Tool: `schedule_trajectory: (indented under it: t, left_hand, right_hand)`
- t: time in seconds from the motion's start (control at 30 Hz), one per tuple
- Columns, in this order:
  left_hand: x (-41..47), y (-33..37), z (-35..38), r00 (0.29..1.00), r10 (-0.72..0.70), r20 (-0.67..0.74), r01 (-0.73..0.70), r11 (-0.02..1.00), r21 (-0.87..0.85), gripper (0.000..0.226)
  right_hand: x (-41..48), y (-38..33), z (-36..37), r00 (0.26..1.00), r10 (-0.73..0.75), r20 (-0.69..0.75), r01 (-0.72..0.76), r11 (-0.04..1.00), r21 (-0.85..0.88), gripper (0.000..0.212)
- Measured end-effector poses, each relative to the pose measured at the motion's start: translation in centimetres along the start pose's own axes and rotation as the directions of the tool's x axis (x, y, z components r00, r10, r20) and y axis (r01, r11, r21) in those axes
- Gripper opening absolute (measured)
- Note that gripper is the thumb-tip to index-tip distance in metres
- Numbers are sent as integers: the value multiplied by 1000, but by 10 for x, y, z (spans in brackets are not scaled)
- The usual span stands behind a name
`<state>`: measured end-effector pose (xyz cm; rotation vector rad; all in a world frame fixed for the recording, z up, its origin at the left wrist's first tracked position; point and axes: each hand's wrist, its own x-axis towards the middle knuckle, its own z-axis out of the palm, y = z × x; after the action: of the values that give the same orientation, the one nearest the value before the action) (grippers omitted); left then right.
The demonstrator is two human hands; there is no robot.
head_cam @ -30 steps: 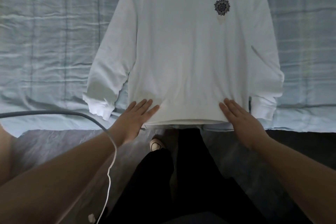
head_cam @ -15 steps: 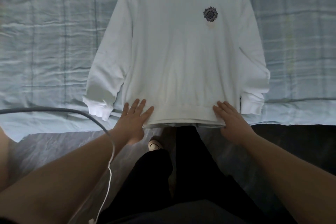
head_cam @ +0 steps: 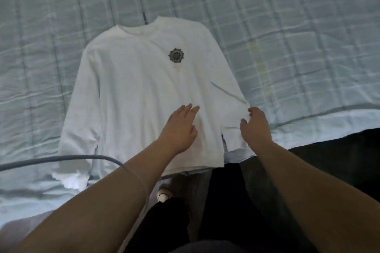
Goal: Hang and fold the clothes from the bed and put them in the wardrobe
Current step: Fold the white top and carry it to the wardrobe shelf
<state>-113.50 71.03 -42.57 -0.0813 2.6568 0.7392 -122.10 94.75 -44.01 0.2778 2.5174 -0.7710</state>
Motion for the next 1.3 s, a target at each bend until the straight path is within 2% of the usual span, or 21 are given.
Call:
schedule_trajectory:
  t: [0.03,0.13,0.27,0.37,0.4,0.47,0.53,0.57,0.6,0.67,0.73,0.77,0.8,0.87,0.93,1.0,1.07,1.13,1.2,1.27,1.3]
  left_hand:
    - [21,11,5,1000,-3,-7,3,1000,-27,62]
    - [78,41,22,1000,-15,16,17,997,-69,61]
    - [132,70,36,992,-25,125,25,1000,2,71]
    - [168,93,31,981,-59,186,47,997,68,78]
    - [180,103,26,980,-77,185,64,995,73,79]
    - [204,124,17,983,-88,161,81,995,55,78]
    - [229,147,8,988,-105,112,93,990,105,83]
    - [241,158,4,991,-108,76,97,985,140,85]
    - [253,169,0,994,-107,39,99,982,159,85]
    - [275,183,-3,994,-90,-55,98,980,173,79]
    - [291,186,1,985,-87,-146,112,978,176,75]
    - [298,184,5,982,-95,-161,123,977,176,75]
    - [303,181,11,982,-103,-159,131,976,175,75]
    - [308,174,26,990,-112,-80,125,975,183,71]
    - [310,164,41,994,-98,36,88,971,224,66]
    - [308,155,49,995,-68,73,49,969,242,60]
    - [305,150,52,1000,-16,-17,19,979,202,52]
    - [304,147,49,991,43,-128,-22,987,160,44]
    - [315,150,38,974,97,-206,-70,988,138,41]
    - [339,154,26,958,148,-247,-124,986,111,39]
    - [355,154,21,966,150,-212,-136,988,78,38]
  right_hand:
    - [17,6,4,998,64,12,-64,998,-10,49]
    - [55,22,17,966,191,172,-183,981,-60,55]
    - [73,27,3,934,171,313,-180,984,1,42]
    - [96,30,-44,971,67,231,-84,994,67,13]
    - [107,30,-65,982,25,186,-41,996,83,9]
    - [132,26,-109,995,-55,77,50,997,65,16]
    - [162,15,-152,989,-147,-25,147,989,6,16]
    - [176,9,-171,970,-224,-91,221,974,-44,16]
    - [190,4,-189,922,-346,-174,330,937,-115,15]
    - [212,-2,-216,752,-598,-278,531,799,-283,14]
    - [228,4,-223,621,-729,-286,627,682,-376,15]
    - [234,12,-220,599,-756,-262,642,650,-407,16]
    - [239,23,-212,610,-762,-218,637,635,-438,19]
    - [248,59,-187,718,-690,-85,569,654,-499,30]
    - [253,93,-163,849,-529,24,466,727,-505,40]
    - [255,109,-151,903,-426,53,405,804,-436,42]
    - [257,105,-149,926,-375,-48,344,887,-308,33]
    - [262,94,-156,936,-256,-242,241,966,-90,27]
    - [277,86,-167,910,-148,-388,171,985,27,30]
    - [300,85,-178,904,-79,-421,120,990,73,34]
    - [312,85,-182,921,-35,-387,79,992,98,37]
